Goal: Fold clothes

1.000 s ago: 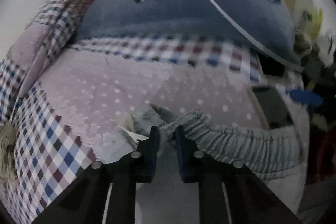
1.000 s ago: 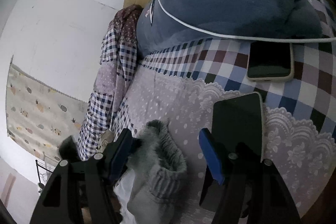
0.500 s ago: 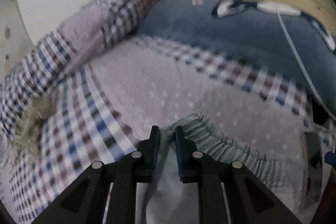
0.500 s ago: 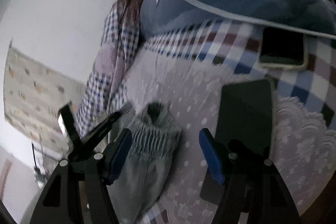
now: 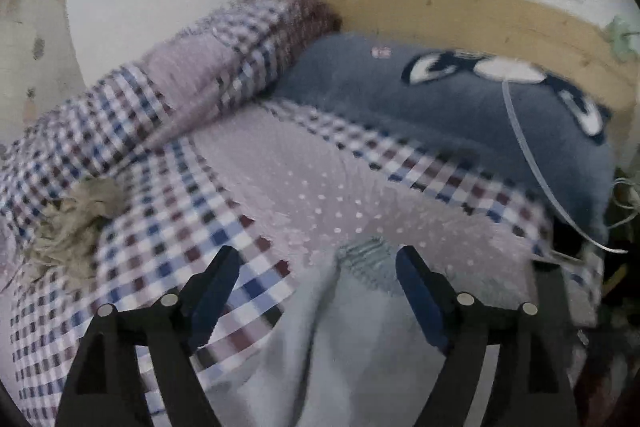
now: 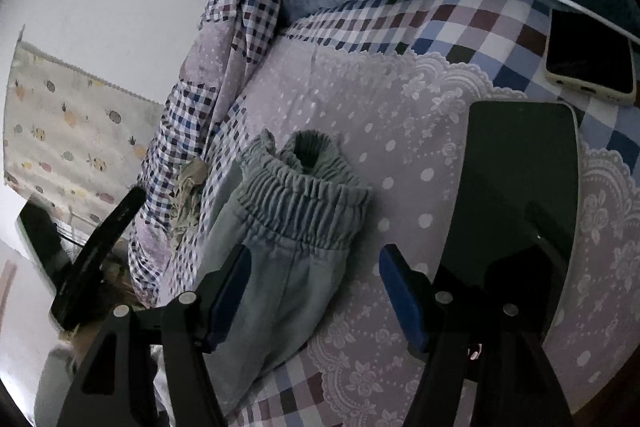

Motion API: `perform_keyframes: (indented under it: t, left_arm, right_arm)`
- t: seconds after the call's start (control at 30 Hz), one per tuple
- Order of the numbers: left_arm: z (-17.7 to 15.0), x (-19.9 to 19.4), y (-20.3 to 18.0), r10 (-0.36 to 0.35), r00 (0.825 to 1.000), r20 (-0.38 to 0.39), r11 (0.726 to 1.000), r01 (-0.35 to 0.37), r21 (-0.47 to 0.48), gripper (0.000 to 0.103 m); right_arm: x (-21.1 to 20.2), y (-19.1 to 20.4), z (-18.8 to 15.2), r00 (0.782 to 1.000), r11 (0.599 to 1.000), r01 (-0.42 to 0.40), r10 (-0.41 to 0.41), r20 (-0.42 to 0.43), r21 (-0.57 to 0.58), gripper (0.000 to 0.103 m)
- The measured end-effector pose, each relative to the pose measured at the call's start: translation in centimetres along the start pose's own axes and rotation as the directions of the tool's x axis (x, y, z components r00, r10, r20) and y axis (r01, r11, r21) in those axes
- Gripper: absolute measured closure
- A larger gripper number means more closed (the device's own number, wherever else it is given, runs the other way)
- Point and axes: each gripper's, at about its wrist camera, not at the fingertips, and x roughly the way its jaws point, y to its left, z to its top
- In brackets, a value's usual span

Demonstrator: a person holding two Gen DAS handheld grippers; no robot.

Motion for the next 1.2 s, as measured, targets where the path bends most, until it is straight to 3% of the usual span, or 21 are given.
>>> perform_keyframes:
  t: [0.13, 0.33, 0.47, 0.6, 0.83, 1.1, 1.2]
  left_arm:
    - [-4.8, -7.9, 1.9, 0.056, 0.997, 0.053, 0.996, -0.052, -0.076, 0.019]
    - [-16.6, -18.0, 4.7, 0.159, 0.985, 0.07, 0.962, -0.139, -0.234, 0.019]
    - [-23.4, -19.5, 2.1, 0.079, 0.997, 0.01, 0.96, -0.074, -0.269, 0.019]
    - [-27.2, -18.6, -0.9, 0.03, 0.996, -0.083, 0.954, -0.054, -0.294, 0.019]
    - [-29.4, -17.4, -0.2, 0.143, 0.988, -0.065, 0.93, -0.157, -0.332, 0.019]
    - [-26.8, -13.2, 1.3, 0.128, 0.992, -0.022, 0.926, -0.127, -0.357, 0.019]
    - [-25.1, -12.9, 2.5, 0.093, 0.996, 0.017, 0.911, -0.078, -0.406, 0.023]
  right_arm:
    - [0.0, 1.4, -0.4, 1.0, 0.999, 0.001, 0.0, 0.017, -0.048, 0.032]
    - [-0.2, 3.7, -1.5, 0.999, 0.989, 0.011, -0.003, 0.052, -0.145, 0.032]
    - [-0.4, 3.6, -1.8, 0.997, 0.987, 0.042, -0.031, 0.07, -0.155, 0.032]
    - [-0.6, 2.9, -1.8, 0.995, 0.987, 0.071, -0.06, 0.085, -0.141, 0.032]
    - [-0.7, 2.8, -1.8, 0.993, 0.985, 0.089, -0.076, 0.094, -0.146, 0.032]
    - [0.0, 3.2, -1.6, 0.992, 0.987, 0.09, -0.077, 0.1, -0.137, 0.032]
    - [-0.5, 2.5, -1.1, 0.99, 0.991, 0.082, -0.069, 0.123, -0.103, 0.032]
